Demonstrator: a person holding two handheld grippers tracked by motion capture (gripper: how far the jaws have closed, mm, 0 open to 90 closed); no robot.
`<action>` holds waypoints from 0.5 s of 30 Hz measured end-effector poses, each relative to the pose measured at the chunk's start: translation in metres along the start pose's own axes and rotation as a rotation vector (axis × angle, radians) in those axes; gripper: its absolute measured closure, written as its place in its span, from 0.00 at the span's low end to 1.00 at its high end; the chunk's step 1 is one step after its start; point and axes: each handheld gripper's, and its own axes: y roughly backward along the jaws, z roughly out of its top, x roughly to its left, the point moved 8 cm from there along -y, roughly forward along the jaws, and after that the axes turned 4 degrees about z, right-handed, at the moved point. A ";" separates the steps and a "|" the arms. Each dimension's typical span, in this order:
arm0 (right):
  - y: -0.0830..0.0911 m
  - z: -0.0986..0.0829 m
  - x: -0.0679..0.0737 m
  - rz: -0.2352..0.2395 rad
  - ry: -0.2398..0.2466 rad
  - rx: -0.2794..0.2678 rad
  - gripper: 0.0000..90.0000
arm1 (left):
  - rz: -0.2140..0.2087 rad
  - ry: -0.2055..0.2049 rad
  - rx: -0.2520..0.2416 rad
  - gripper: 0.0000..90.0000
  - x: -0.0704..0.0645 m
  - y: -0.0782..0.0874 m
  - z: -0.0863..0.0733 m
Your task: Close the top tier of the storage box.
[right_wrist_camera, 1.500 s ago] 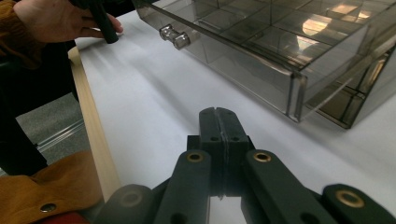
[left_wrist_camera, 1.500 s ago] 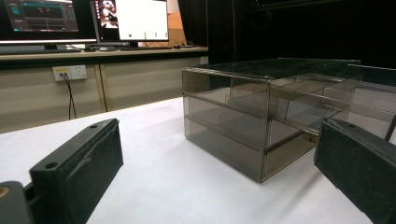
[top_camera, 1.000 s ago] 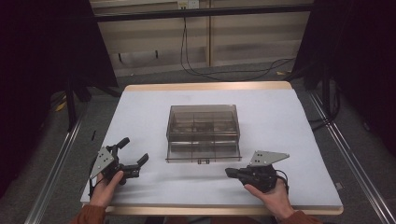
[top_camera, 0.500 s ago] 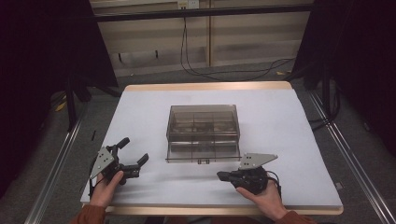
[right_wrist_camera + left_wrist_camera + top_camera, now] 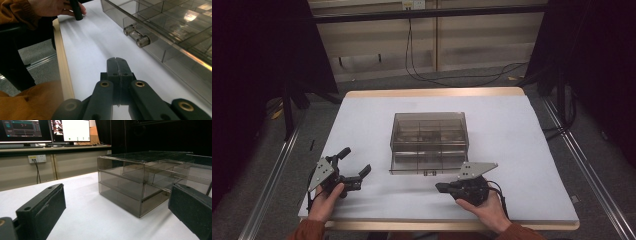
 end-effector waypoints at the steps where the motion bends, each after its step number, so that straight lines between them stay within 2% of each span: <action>1: 0.000 0.000 0.000 0.000 0.000 0.000 1.00 | 0.001 0.002 -0.002 0.01 0.000 0.000 0.000; 13: -0.011 0.012 -0.001 0.020 -0.004 -0.019 1.00 | 0.001 -0.001 0.000 0.01 0.000 0.000 0.000; 15: -0.014 0.014 0.001 0.019 0.016 -0.010 1.00 | 0.001 0.007 0.001 0.01 0.000 0.000 0.000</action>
